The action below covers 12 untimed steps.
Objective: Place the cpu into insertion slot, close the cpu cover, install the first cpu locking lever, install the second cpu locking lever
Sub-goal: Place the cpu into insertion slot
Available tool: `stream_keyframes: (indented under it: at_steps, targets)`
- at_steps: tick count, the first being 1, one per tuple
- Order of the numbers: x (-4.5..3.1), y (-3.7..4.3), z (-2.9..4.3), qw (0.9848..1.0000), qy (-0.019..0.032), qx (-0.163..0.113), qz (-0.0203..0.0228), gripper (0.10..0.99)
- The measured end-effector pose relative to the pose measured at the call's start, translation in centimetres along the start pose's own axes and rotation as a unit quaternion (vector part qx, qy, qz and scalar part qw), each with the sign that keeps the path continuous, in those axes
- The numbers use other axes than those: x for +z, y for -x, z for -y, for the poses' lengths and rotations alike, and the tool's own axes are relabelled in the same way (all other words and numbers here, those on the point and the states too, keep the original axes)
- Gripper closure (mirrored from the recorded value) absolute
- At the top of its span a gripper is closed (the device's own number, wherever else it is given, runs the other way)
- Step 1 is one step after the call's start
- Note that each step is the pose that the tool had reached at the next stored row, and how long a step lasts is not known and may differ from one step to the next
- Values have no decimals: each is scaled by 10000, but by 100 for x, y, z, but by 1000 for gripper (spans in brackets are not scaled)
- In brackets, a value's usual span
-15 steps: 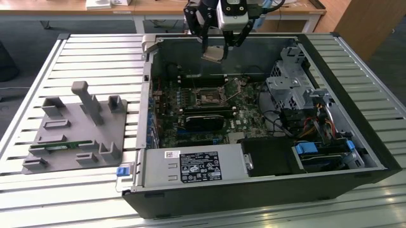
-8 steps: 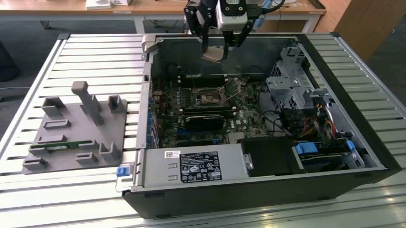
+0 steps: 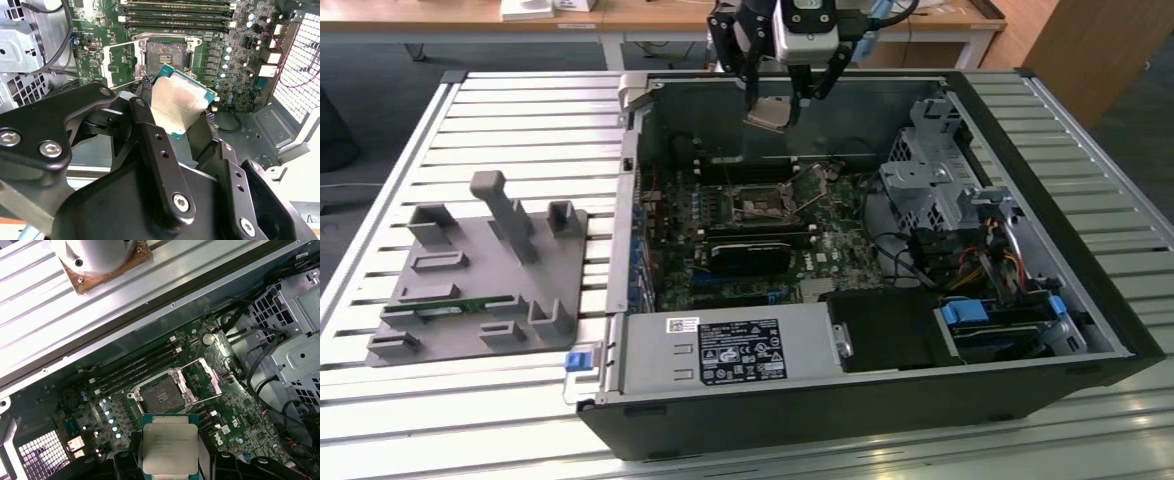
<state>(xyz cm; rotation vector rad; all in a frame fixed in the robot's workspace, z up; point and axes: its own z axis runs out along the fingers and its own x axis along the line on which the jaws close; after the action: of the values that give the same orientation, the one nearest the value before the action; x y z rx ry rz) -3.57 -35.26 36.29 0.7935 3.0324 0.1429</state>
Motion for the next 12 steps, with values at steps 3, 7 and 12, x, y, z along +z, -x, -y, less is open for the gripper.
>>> stream_keyframes:
  at_steps: [3, 7, 12]
  targets:
    - [1, 0, 0, 10000, 1, 36, 3, 553]
    - [1, 0, 0, 10000, 1, 78, 7, 553]
    - [2, 0, 0, 9999, 2, 129, 11, 553]
